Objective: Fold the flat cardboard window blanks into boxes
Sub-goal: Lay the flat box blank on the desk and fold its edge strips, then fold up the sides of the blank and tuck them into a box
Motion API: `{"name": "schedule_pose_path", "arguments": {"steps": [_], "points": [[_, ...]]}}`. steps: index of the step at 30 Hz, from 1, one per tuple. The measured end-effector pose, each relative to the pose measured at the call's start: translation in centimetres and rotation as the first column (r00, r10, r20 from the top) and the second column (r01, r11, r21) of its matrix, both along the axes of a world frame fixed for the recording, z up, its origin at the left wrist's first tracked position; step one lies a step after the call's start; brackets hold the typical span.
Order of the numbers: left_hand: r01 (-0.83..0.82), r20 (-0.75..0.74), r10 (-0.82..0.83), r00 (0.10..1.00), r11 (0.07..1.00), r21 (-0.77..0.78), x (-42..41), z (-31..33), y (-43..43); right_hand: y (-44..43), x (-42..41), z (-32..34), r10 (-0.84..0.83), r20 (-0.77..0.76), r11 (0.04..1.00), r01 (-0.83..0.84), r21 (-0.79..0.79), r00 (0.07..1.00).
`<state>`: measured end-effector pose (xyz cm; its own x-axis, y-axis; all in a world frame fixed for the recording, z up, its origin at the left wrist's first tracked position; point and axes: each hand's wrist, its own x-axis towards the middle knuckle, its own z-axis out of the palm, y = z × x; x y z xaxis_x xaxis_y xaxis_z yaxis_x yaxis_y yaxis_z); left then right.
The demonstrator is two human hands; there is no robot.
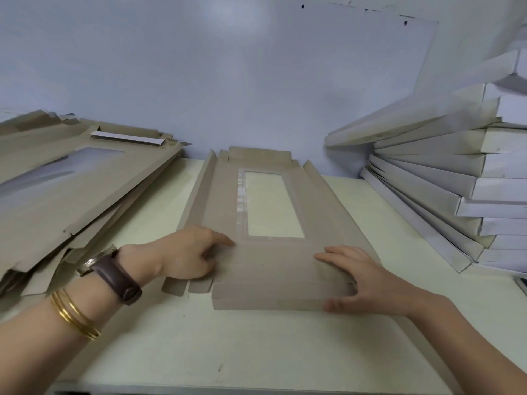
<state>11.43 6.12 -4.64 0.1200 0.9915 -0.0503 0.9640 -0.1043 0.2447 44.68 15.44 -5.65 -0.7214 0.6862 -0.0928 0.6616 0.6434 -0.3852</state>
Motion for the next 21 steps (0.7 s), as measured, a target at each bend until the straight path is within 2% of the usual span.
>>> {"name": "schedule_pose_path", "arguments": {"steps": [3,5,8,13,17,21], "points": [[0.026,0.11,-0.013,0.994,0.993,-0.112,0.8,-0.7,-0.3,-0.2,0.0,-0.1,0.022,0.056,1.0,-0.022,0.0,0.998],[-0.01,0.112,0.027,0.993,0.989,-0.149,1.2,-1.1,-0.2,-0.1,0.1,-0.3,0.018,0.044,1.0,-0.019,0.015,0.999],[-0.031,0.045,0.037,0.998,0.992,-0.122,1.5,-1.9,0.7,0.2,-0.1,-0.7,0.003,0.011,0.997,-0.004,0.079,1.0],[-0.026,0.015,0.027,1.0,0.999,-0.031,1.8,-2.5,2.3,0.6,-0.6,-1.1,-0.004,-0.021,0.975,0.009,0.221,1.0],[-0.014,0.119,0.008,0.993,0.999,0.047,1.9,-2.6,2.9,0.5,-0.4,-1.4,0.007,-0.017,0.964,-0.002,0.267,1.0],[-0.037,0.193,0.028,0.981,0.998,0.044,2.0,-2.5,3.3,0.9,-0.3,-1.3,-0.003,-0.032,0.957,0.012,0.29,0.999]]}}
